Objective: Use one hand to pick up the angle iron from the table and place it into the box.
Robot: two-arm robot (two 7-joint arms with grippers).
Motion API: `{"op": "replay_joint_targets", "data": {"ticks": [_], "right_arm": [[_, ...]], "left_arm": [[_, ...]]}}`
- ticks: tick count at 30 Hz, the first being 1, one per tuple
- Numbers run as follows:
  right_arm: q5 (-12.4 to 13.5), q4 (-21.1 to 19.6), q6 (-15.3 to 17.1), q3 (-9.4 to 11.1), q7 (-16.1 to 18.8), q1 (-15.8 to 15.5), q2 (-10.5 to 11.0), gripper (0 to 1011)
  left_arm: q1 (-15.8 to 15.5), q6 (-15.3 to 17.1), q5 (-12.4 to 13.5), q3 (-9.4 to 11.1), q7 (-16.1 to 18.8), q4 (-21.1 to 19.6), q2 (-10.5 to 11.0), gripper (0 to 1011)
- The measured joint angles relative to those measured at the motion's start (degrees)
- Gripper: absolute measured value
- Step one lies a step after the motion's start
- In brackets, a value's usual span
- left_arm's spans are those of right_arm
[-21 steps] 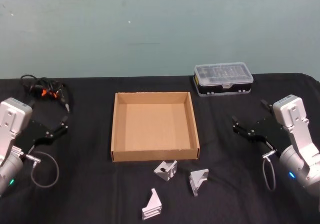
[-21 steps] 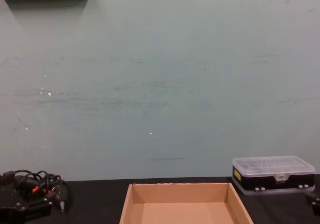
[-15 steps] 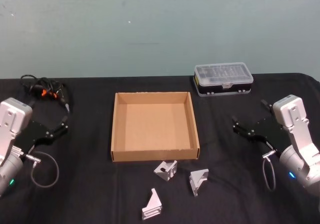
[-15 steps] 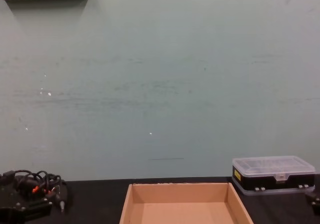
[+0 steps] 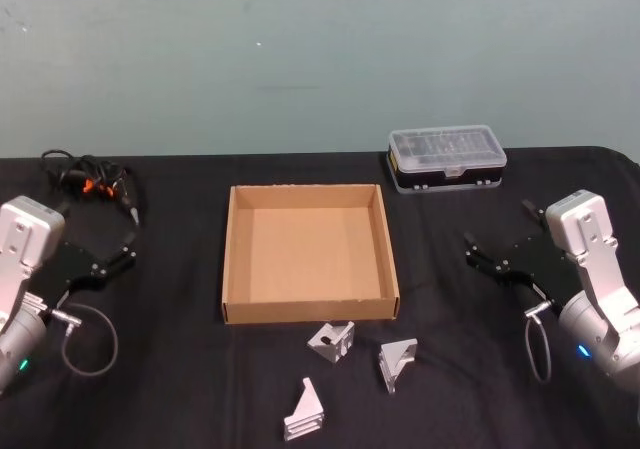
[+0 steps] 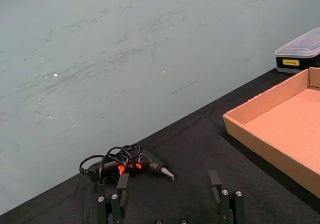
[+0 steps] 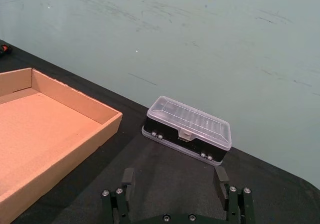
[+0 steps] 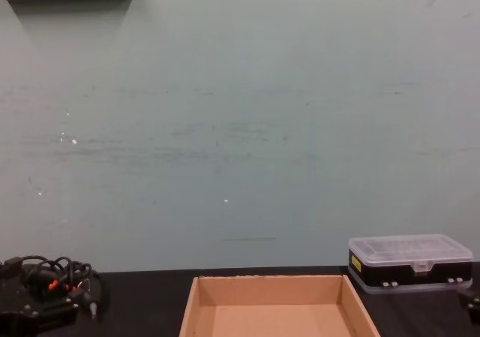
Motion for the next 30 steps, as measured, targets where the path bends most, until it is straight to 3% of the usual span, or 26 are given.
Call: {"op": "replay_joint_targets", "data": {"ticks": [25, 30], "right_arm": [[0.0, 0.0, 0.0, 0.0, 0.0, 0.0, 0.0, 1000], [1.2, -0.34, -0.73, 1.25, 1.9, -0.56, 0.21, 1000]], "left_arm": [[0.0, 0.0, 0.0, 0.0, 0.0, 0.0, 0.0, 1000], [0.0, 0.0, 0.0, 0.0, 0.0, 0.0, 0.0, 1000]]}}
